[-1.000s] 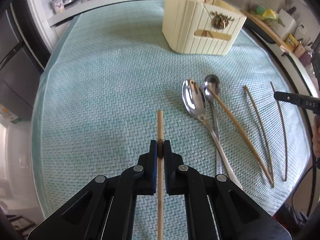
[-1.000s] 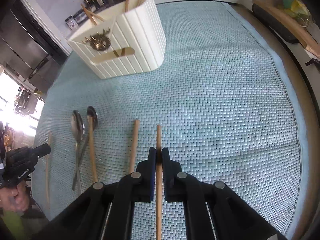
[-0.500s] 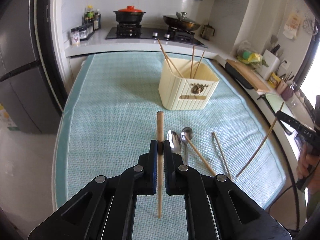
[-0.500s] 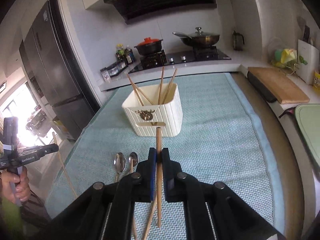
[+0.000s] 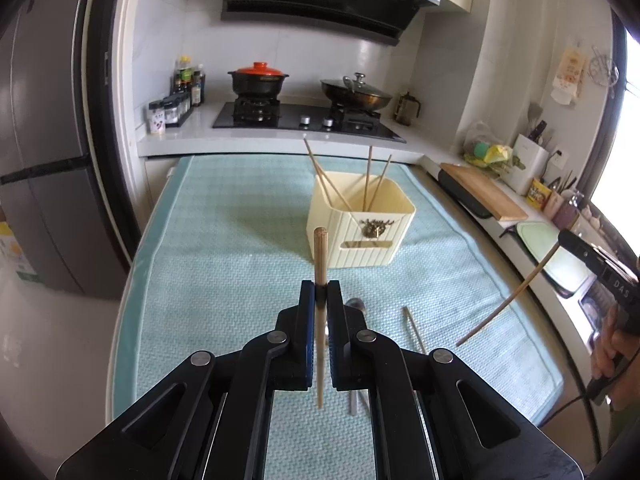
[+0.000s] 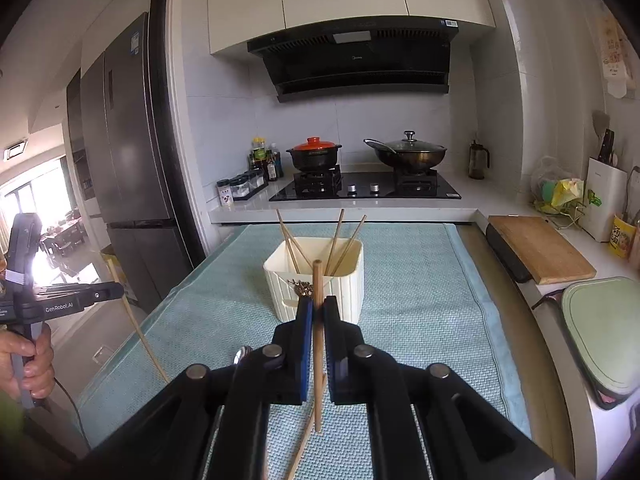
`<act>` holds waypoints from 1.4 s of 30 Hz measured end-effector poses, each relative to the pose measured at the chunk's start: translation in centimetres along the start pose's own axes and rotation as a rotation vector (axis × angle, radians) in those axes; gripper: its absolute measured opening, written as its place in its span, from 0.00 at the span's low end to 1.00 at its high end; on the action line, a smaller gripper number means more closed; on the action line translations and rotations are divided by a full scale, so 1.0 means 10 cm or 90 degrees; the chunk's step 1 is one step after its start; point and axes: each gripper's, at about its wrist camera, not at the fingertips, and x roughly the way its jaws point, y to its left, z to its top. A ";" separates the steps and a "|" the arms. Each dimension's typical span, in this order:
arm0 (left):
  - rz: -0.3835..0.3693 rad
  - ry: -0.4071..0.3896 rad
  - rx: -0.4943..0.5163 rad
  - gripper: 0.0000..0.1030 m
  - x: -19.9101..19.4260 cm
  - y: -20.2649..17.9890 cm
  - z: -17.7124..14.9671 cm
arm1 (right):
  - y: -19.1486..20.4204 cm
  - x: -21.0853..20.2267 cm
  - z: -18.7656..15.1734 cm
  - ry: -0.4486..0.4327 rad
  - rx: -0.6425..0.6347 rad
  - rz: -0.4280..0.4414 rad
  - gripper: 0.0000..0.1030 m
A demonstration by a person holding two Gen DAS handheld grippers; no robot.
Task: Organize utensils
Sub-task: 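Carry both chopsticks over the cream caddy and open both grippers to drop them in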
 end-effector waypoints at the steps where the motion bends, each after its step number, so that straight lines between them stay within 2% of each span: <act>1: -0.003 -0.005 -0.003 0.03 -0.01 -0.01 0.02 | 0.00 -0.02 0.02 -0.004 -0.001 0.001 0.06; 14: -0.031 -0.061 -0.028 0.03 -0.09 -0.04 0.40 | 0.01 -0.07 0.32 -0.041 -0.027 -0.013 0.06; 25: -0.043 -0.106 -0.023 0.03 0.03 -0.13 1.03 | -0.04 0.16 0.82 -0.074 -0.059 -0.024 0.06; 33: -0.055 -0.138 -0.034 0.03 0.39 -0.21 1.69 | -0.09 0.54 1.37 -0.133 -0.059 -0.019 0.06; 36: -0.044 -0.143 -0.029 0.03 0.63 -0.27 1.85 | -0.09 0.79 1.53 -0.141 -0.053 -0.005 0.06; 39: -0.032 -0.132 -0.024 0.03 0.95 -0.30 1.94 | -0.07 1.10 1.59 -0.130 -0.060 0.003 0.06; 42: -0.020 -0.102 -0.020 0.03 1.31 -0.33 1.95 | -0.06 1.51 1.54 -0.084 -0.065 0.017 0.06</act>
